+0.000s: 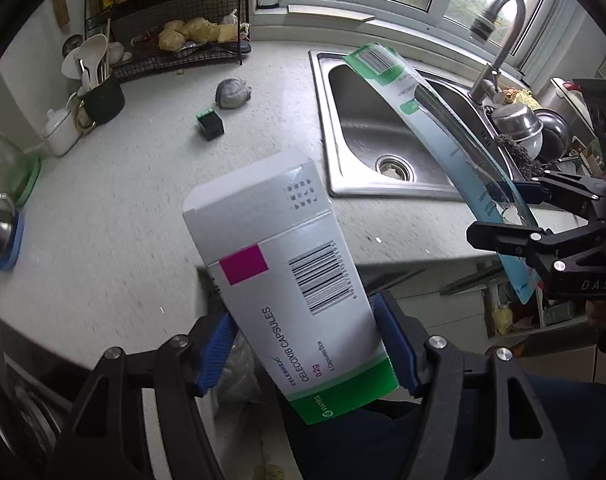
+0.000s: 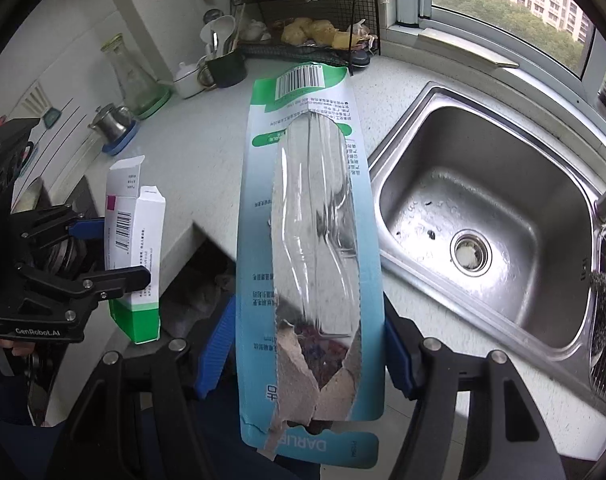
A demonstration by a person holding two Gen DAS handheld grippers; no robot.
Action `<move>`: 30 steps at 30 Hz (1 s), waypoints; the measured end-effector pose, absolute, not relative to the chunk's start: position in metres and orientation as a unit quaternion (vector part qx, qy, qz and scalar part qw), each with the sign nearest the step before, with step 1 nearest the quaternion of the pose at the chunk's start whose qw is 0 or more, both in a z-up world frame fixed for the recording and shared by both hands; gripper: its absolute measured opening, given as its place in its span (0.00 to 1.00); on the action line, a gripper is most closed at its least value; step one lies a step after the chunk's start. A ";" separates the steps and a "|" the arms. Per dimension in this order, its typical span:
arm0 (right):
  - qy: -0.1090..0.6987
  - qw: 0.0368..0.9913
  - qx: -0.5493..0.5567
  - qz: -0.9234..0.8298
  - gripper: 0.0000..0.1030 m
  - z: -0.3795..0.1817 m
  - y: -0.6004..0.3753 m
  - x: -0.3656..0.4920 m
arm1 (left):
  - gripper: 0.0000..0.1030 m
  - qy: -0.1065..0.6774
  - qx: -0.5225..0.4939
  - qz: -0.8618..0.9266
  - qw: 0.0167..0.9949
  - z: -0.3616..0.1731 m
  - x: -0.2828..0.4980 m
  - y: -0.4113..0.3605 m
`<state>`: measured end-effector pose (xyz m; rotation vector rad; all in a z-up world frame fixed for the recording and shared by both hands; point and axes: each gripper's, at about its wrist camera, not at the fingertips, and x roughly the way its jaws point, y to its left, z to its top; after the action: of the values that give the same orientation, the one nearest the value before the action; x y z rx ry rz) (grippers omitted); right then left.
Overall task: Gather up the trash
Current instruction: 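Carry the bottle package and medicine box down over the red bin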
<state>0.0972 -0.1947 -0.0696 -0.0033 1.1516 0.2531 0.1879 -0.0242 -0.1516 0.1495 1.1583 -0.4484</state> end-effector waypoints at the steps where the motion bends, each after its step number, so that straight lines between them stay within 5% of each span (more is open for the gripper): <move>1: 0.543 0.831 -0.005 0.123 0.62 -0.070 -0.195 0.087 | 0.63 0.543 0.067 -0.206 0.811 -0.153 0.174 -0.028; 17: 0.583 0.797 0.004 0.157 0.62 -0.101 -0.196 0.021 | 0.63 0.586 0.044 -0.177 0.789 -0.190 0.090 -0.044; 30: 0.651 0.738 0.005 0.179 0.62 -0.194 -0.162 0.019 | 0.63 0.641 0.040 -0.158 0.750 -0.280 0.083 -0.027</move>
<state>0.0193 -0.1616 -0.1944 0.0119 1.4289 0.3926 0.0830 -0.0270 -0.2796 0.0875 1.4005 -0.3448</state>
